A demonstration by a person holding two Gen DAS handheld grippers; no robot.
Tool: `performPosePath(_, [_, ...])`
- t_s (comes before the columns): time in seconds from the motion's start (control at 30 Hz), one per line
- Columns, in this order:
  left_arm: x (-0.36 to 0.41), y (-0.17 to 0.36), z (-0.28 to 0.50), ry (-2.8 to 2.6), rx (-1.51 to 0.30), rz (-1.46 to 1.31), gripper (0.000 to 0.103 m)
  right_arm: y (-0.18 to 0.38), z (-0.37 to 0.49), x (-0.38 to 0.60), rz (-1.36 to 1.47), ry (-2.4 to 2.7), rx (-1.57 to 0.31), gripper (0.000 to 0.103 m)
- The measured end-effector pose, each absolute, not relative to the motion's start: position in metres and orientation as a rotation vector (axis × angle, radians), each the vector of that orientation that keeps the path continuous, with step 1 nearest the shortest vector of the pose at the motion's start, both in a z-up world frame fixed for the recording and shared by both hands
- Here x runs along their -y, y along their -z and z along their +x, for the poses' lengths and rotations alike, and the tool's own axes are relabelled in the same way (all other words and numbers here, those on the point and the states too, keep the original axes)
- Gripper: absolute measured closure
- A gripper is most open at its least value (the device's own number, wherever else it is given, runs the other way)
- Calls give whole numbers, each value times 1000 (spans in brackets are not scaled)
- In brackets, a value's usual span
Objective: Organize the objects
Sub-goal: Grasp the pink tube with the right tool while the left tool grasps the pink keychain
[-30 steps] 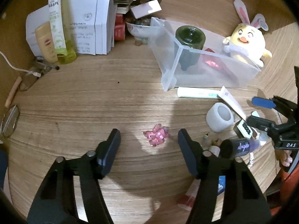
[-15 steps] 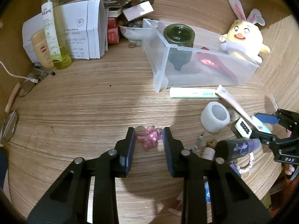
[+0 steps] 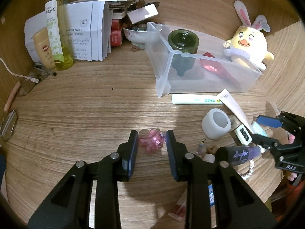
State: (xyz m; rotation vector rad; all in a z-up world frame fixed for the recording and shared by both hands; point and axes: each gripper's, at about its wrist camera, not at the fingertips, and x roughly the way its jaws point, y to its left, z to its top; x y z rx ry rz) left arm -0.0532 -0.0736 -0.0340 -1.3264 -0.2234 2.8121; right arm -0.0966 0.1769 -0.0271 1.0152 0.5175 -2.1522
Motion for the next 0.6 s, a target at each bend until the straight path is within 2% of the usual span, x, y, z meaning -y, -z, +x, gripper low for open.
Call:
performPosePath(0.13, [74,30,-51,-2819,223,-1306,73,37,-99,-172,1032,2150,-558,58])
performPosePath(0.27, [75,24,-47,-2836,241,-1271,73,37,-106,-172,1045,2137,-538,69])
performPosePath(0.4, [76,16,-45,-2852,252,-1237,73,35,-111,-174,1047,2125,-515,73])
performPosePath(0.5, [75,10,-43,-2861,255,-1210,73,32,-113,-175,1034,2130,-506,80])
performPosePath(0.57, [73,6,-42,-2865,255,-1190,73,30,-116,-176,1037,2134,-498,94])
performPosePath(0.6, [72,4,-41,-2867,253,-1181,73,29,-118,-177,1045,2129,-489,94])
